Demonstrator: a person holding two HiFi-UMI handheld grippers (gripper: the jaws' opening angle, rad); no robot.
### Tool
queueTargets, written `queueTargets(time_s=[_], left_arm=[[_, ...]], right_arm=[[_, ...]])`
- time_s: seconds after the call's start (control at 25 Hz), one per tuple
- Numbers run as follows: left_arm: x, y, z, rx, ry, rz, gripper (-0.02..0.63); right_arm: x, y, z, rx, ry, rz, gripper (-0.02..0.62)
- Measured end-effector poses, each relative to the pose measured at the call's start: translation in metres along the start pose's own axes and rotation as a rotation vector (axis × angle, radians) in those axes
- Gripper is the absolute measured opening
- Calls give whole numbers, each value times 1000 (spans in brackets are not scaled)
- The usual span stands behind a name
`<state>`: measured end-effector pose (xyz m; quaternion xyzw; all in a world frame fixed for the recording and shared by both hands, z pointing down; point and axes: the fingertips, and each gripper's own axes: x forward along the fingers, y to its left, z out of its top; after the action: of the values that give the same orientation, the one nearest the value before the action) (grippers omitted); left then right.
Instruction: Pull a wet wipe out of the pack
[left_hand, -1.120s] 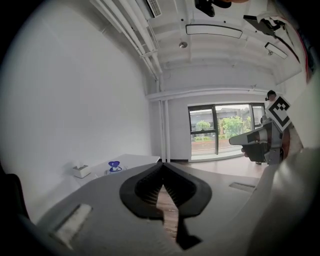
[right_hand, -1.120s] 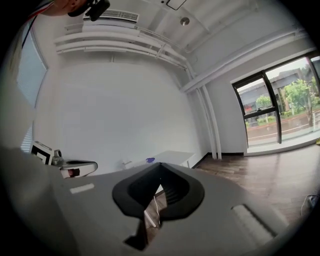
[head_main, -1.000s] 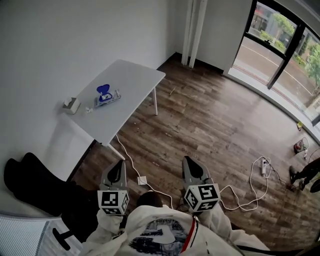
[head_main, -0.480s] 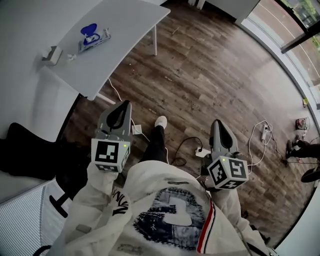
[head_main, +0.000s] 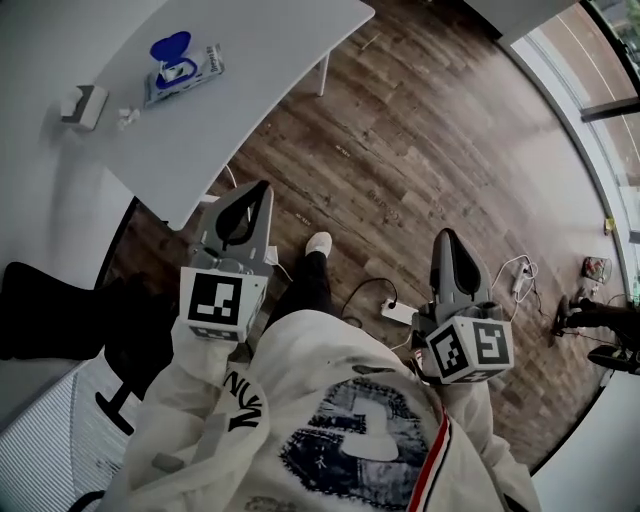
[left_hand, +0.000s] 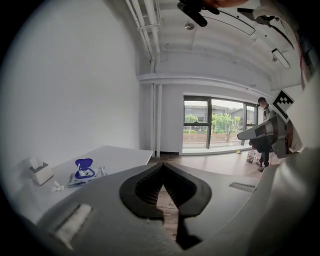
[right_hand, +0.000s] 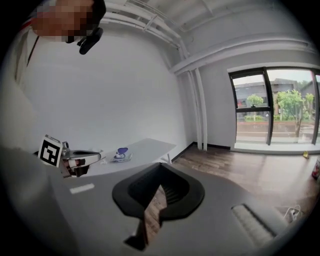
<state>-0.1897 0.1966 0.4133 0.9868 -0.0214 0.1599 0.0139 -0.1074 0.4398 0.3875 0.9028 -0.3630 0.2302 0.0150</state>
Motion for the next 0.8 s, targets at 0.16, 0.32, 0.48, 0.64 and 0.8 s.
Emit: queueTargets(time_s=[0.16,0.32,0.48,0.64,0.8], left_arm=[[36,19,14,-5,-8,12,5],[69,27,30,3,-8,-9,5],[98,33,45,22,-24,-20,5],[116,25,52,33,-12,-43,5],[133,15,62,49,-4,-54,5]], right_arm=[[38,-4,29,-35,-27,23,6],[70,-18,47,-6,-38,19,6],[93,-32,62,-12,-57,3,6],[100,-48,72,-1,-76,-10,6],[107,-71,81,34,-96,-25,6]])
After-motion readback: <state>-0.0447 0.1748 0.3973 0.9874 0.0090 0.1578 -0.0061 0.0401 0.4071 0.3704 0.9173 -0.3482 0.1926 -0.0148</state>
